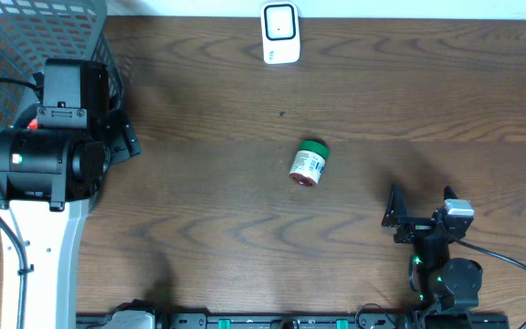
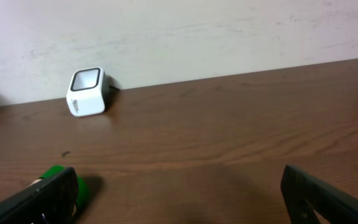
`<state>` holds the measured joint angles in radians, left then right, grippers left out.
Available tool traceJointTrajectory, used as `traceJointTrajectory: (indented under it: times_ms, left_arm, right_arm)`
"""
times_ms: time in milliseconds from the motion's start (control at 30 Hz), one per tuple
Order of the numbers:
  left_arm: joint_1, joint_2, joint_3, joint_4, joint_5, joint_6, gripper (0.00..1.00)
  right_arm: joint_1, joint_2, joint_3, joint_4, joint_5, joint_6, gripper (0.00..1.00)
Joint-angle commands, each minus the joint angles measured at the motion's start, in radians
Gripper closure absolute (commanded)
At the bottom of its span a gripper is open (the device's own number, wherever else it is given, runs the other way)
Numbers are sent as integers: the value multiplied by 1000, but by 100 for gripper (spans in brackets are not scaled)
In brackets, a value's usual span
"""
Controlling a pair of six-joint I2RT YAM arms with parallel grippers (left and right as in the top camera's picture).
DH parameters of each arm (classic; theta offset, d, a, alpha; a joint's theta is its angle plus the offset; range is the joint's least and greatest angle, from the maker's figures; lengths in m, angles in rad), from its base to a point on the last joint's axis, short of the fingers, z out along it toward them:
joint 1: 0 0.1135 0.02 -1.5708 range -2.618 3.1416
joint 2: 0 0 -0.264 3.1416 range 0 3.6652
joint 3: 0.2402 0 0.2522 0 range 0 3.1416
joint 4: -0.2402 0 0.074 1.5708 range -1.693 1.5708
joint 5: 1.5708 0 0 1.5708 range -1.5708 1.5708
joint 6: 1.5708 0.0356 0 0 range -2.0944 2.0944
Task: Scan the item barcode
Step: 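Move the left gripper back over the basket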
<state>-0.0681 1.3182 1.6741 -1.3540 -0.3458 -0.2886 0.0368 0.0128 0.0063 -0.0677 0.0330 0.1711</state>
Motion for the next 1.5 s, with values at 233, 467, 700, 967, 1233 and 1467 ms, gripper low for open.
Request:
traceJointTrajectory:
  times_ms: [233, 467, 700, 967, 1233, 1467]
  left_arm:
    - [4, 2, 20, -3, -3, -9, 7]
    - [4, 2, 20, -3, -3, -9, 7]
    - [4, 2, 20, -3, -3, -9, 7]
    - [4, 2, 20, -3, -3, -9, 7]
    - [4, 2, 20, -3, -3, -9, 7]
    - [4, 2, 20, 31, -3, -9, 7]
  right_arm:
    - [-7, -4, -1, -4, -1, -11, 1]
    - [-7, -4, -1, -4, -1, -11, 1]
    - [-7, -4, -1, -4, -1, -11, 1]
    - [-7, -4, -1, -4, -1, -11, 1]
    - [-7, -4, -1, -4, -1, -11, 1]
    - [-7, -4, -1, -4, -1, -11, 1]
